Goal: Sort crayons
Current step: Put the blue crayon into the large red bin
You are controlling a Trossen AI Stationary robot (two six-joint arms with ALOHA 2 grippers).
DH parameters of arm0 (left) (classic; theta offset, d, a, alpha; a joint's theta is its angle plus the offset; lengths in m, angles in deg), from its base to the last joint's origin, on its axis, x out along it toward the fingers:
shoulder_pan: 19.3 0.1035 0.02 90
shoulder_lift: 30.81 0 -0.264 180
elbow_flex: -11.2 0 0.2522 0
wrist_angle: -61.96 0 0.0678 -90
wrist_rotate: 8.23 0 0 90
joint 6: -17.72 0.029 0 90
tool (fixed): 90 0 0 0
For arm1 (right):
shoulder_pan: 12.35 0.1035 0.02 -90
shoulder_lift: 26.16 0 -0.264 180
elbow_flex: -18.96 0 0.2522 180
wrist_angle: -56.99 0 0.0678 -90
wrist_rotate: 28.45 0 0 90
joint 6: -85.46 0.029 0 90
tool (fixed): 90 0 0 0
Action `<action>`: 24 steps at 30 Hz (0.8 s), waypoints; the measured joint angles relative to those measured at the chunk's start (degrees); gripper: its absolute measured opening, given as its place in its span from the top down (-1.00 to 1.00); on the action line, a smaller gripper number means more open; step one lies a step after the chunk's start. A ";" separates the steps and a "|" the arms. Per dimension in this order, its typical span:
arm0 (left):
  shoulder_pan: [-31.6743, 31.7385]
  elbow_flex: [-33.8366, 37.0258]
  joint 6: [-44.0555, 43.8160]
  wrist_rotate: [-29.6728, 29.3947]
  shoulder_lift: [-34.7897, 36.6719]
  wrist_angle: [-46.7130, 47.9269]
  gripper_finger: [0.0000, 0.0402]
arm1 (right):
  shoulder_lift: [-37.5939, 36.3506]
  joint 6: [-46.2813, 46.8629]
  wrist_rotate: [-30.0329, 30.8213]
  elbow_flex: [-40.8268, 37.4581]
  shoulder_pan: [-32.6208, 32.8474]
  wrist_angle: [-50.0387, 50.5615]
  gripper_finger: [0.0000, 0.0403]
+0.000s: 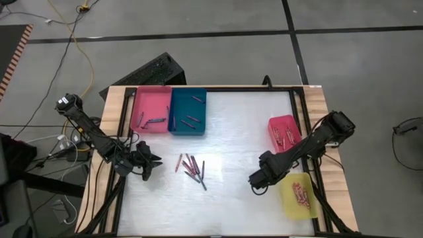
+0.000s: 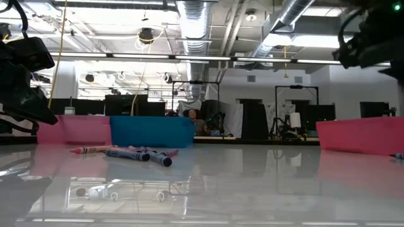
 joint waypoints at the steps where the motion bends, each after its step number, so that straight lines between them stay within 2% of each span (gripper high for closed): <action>1: 0.00 0.02 0.01 0.00 0.00 0.00 0.49 | 0.00 1.05 0.00 -0.69 0.11 -0.08 0.30; 8: 0.00 0.02 0.02 0.00 0.00 0.02 0.49 | 0.00 3.57 -0.12 -4.89 0.64 -4.32 0.15; 13: 0.00 0.02 -0.01 0.00 0.00 0.01 0.49 | 0.00 3.54 -0.11 -8.72 0.23 -10.19 0.16; 24: 0.00 0.02 -0.07 0.02 0.00 -0.01 0.49 | 0.02 1.41 -0.11 -13.57 -0.92 -13.73 0.18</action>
